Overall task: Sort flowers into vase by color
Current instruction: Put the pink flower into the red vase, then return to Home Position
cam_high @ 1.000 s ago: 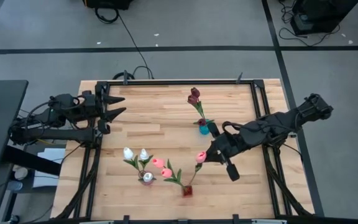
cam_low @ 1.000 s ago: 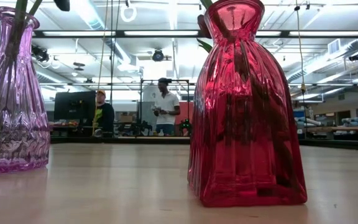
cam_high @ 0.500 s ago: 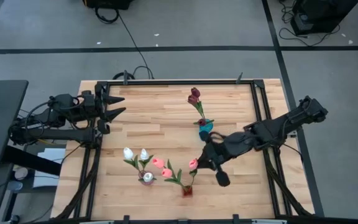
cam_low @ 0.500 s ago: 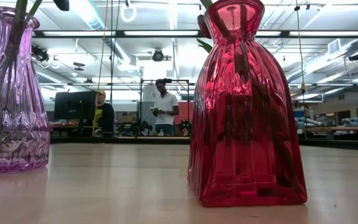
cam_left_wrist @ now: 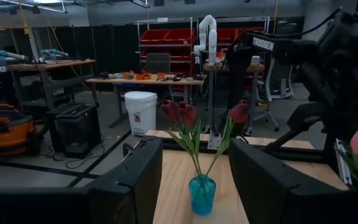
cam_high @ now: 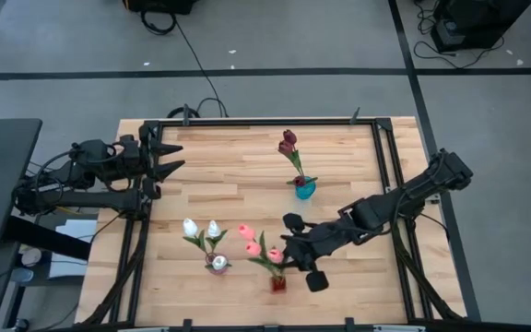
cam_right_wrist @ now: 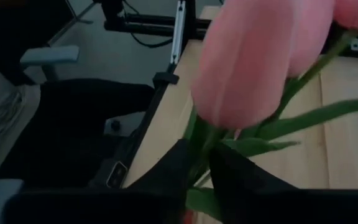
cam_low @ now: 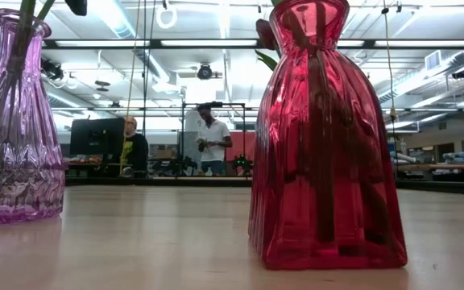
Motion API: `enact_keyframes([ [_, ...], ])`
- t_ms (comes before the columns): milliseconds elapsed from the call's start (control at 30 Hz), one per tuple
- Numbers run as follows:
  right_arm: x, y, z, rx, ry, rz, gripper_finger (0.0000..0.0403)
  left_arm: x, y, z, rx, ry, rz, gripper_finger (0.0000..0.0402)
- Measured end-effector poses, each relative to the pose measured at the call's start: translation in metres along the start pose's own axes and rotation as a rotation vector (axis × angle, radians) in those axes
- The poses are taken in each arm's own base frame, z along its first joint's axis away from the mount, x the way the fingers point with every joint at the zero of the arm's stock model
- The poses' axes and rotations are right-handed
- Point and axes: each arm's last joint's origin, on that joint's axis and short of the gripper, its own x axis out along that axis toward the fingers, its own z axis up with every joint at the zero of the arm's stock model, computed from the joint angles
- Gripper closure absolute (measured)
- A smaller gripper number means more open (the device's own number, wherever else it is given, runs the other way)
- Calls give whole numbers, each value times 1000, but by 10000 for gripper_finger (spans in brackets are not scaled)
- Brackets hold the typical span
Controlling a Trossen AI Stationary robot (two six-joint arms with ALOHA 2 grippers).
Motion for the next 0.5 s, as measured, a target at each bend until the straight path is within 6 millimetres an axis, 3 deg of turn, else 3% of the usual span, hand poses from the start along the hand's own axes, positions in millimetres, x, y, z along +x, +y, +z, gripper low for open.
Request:
enact_keyframes([
  [233,-19,0,4,41,-7,7,263,0,0,-1,-26,12,0,211],
  [500,-72,4,8,5,-41,-42,234,-9,0,1,-46,-11,-58,211],
])
